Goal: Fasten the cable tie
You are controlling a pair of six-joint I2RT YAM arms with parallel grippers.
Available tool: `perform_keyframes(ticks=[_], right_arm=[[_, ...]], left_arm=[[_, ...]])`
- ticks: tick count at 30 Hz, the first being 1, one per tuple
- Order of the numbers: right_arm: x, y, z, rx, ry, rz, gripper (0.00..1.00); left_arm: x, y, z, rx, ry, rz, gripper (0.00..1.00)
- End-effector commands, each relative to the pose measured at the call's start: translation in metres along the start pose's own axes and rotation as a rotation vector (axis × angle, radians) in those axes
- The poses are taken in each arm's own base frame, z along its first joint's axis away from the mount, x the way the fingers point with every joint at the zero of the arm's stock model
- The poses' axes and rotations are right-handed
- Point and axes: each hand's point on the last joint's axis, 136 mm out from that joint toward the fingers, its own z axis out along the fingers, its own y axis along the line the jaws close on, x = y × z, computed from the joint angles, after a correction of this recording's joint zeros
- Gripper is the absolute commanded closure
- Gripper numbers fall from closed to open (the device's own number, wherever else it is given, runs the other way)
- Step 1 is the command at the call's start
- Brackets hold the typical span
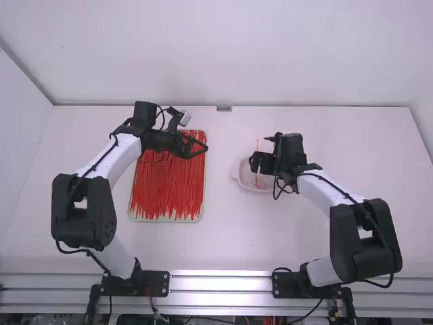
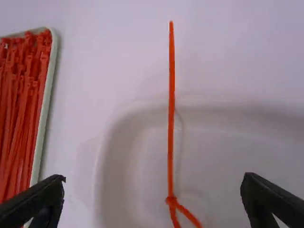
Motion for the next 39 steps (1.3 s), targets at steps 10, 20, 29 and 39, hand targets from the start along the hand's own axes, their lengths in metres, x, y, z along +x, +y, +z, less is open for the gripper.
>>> perform_keyframes(ticks=[10,20,29,39], right_arm=[[-0.009,-0.01,-0.03,0.071,-0.047,0.017,0.01],[-0.013,0.009,-0.079,0.147,-0.128,-0.019,0.01],[-0.004,0.03,-0.115,0.138,-0.163,-0.031,0.01],[-0.001,0.038,-0.124,0.129,-0.181,-0.06,0.02]], left_arm=[[0.005,0.016,-0.015,-0.159,0.024,-0.054,0.01],[0.002,0.002,-0.056,-0.337,0.027,-0.034,0.01],[0.008,-0.004,-0.09,-0.502,0.013,-0.14,0.01],[0.011,-0.004,-0.093,-0.511,0.012,-0.15,0.02]])
